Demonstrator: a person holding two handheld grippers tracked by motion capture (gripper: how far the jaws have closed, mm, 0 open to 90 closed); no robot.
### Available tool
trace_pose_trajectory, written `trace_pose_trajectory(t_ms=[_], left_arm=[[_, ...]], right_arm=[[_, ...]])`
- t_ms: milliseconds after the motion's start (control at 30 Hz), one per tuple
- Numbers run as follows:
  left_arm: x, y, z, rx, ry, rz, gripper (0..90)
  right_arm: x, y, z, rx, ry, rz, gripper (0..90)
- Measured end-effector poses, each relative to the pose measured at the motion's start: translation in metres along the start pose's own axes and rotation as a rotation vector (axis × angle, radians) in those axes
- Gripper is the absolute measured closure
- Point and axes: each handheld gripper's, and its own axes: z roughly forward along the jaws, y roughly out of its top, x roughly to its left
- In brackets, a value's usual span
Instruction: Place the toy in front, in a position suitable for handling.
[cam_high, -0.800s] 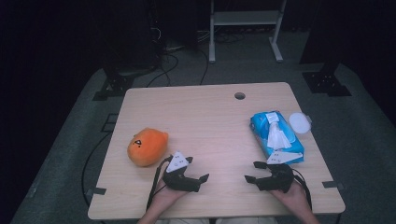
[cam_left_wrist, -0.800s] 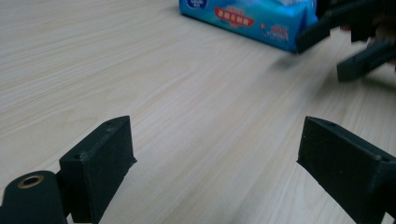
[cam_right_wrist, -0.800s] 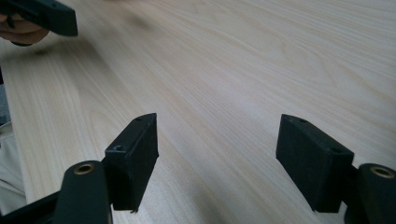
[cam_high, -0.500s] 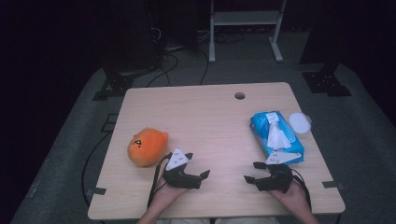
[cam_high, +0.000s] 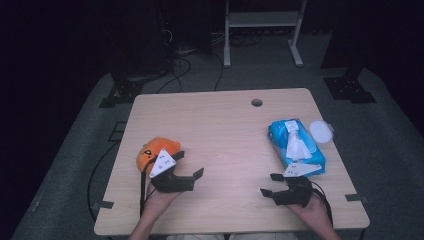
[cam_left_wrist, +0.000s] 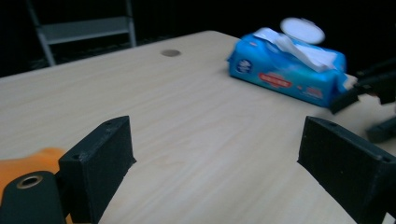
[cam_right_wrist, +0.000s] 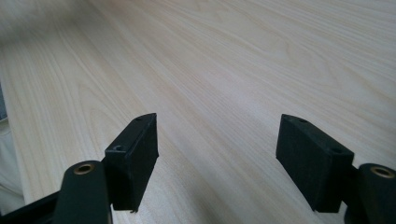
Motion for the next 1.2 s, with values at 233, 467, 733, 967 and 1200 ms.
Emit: trace_pose_trajectory(t_ms=[233, 467, 733, 967, 1200], left_arm=[[0.027, 0.002, -0.022, -0.064, 0.108, -0.039, 9.8], [0.049, -0.003, -0.04, -0.1, 0.212, -0.067, 9.6], [0.072, -0.013, -0.052, -0.116, 0.296, -0.118, 9.6], [0.085, -0.025, -0.053, -0.09, 0.336, -0.15, 9.2], [0.094, -0.041, -0.044, -0.008, 0.35, -0.179, 9.2]], right_arm=[[-0.001, 0.0, 0.0, 0.002, 0.001, 0.002, 28.4], [0.002, 0.0, 0.001, 0.011, 0.003, -0.005, 28.5], [0.001, 0.0, 0.003, 0.017, 0.011, -0.004, 28.5], [0.002, 0.0, 0.003, 0.016, 0.012, -0.01, 28.5], [0.002, -0.001, 0.004, 0.022, 0.015, -0.011, 28.5]])
